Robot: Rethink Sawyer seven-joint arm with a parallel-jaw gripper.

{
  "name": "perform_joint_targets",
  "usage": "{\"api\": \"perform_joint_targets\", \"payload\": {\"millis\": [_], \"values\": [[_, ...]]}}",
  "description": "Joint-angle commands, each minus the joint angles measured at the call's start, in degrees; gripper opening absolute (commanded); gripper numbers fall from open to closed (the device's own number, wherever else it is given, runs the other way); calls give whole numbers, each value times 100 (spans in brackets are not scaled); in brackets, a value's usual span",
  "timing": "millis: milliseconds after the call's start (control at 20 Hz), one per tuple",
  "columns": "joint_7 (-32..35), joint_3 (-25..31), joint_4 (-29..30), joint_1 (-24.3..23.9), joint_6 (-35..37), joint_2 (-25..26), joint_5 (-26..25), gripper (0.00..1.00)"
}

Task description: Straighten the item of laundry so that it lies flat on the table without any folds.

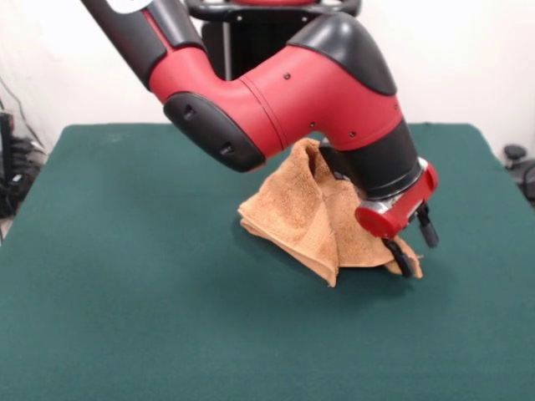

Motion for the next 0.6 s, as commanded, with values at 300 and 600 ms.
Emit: {"api": "perform_joint_targets", "payload": {"millis": [300,600], "values": [[-1510,-481,-391,239,492,19,-331,0],[-1716,-549,-499,284,789,-12,-309,0]]}}
